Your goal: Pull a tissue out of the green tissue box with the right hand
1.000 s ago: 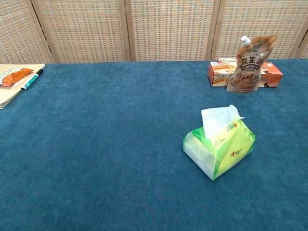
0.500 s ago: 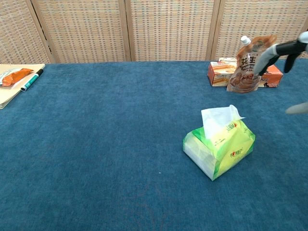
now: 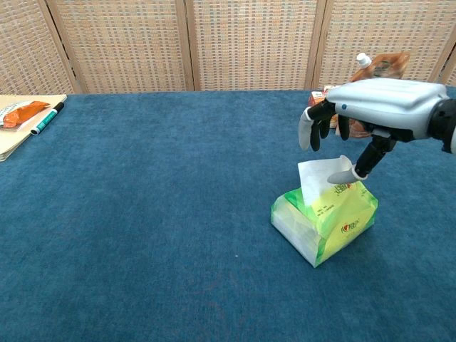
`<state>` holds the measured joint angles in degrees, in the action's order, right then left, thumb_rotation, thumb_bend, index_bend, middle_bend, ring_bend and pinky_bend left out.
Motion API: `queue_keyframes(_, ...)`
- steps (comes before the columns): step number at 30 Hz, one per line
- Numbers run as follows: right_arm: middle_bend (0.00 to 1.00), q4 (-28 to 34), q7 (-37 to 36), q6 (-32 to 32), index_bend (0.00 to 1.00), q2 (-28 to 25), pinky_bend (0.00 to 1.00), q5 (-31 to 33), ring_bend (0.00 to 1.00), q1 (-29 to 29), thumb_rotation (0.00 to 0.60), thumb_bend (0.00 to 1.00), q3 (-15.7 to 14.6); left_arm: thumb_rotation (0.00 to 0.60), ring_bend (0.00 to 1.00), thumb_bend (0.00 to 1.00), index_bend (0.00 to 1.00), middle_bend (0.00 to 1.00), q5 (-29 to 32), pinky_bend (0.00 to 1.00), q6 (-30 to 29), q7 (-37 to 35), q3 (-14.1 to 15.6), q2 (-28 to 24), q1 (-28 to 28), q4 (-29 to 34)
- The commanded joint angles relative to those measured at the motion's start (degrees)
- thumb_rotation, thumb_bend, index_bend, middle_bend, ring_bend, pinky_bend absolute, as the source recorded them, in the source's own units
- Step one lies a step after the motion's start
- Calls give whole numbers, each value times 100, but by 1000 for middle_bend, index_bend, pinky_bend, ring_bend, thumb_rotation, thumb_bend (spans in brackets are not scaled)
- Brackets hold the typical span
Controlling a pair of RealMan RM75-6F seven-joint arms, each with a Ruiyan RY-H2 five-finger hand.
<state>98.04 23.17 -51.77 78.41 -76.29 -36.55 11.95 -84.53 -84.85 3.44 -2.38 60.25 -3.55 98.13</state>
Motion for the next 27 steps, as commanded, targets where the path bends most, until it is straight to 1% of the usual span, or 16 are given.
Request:
queue_keyframes(1, 447, -76, 147, 53, 425, 112, 416, 158, 374, -78, 600, 271, -55, 600, 0, 0, 0, 0, 3, 0, 3, -7, 1, -3, -2, -2)
queue_keyframes(2, 466, -119, 184, 49, 449, 149, 424, 203, 391, -94, 600, 309, -71, 600, 0, 0, 0, 0, 3, 0, 4, -10, 2, -5, -2, -1)
queue_keyframes(4, 505, -193, 231, 22, 493, 205, 453, 254, 426, -118, 600, 415, -101, 600, 0, 0, 0, 0, -4, 0, 2, -11, 8, -3, -2, -3)
queue_keyframes(5, 533, -213, 242, 15, 522, 217, 481, 264, 453, -125, 600, 470, -112, 600, 0, 0, 0, 0, -6, 0, 2, -9, 11, -2, -1, -6)
queue_keyframes(6, 562, -245, 264, 7, 552, 229, 510, 277, 481, -136, 600, 503, -130, 600, 0, 0, 0, 0, -11, 0, 1, -3, 15, 2, -1, -9)
queue_keyframes(9, 621, -297, 251, -48, 624, 252, 592, 276, 544, -158, 600, 517, -159, 600, 0, 0, 0, 0, -9, 0, 9, 17, 23, 12, -4, -12)
queue_keyframes(12, 653, -314, 97, -142, 665, 246, 636, 175, 579, -153, 600, 520, -181, 600, 0, 0, 0, 0, 5, 0, 10, 25, 22, 19, -5, -18)
queue_keyframes(16, 663, -288, -175, -339, 676, 181, 641, -110, 586, -130, 600, 540, -203, 600, 0, 0, 0, 0, 19, 0, 33, 32, 21, 17, -17, -5)
queue_keyframes(19, 664, -193, -451, -592, 677, 84, 648, -390, 588, -110, 600, 543, -141, 600, 0, 0, 0, 0, 28, 0, 34, -4, 18, 4, -18, -6)
queue_keyframes(20, 664, -163, -530, -679, 677, 45, 654, -467, 589, -110, 600, 546, -100, 600, 0, 0, 0, 0, 28, 0, 28, -12, 16, 1, -16, -4)
queue_keyframes(23, 664, -59, -710, -995, 678, -68, 660, -618, 592, -143, 600, 546, 156, 600, 0, 0, 0, 0, 20, 0, 14, -47, 17, -14, -10, 0)
queue_keyframes(25, 664, 1, -785, -1122, 679, -127, 660, -572, 592, -198, 600, 546, 381, 600, 0, 0, 0, 0, 14, 0, 7, -73, 18, -25, -8, -1)
queue_keyframes(27, 664, 75, -861, -1175, 679, -198, 660, -350, 592, -310, 600, 549, 728, 600, 0, 0, 0, 0, 9, 0, 3, -107, 20, -40, -5, -4)
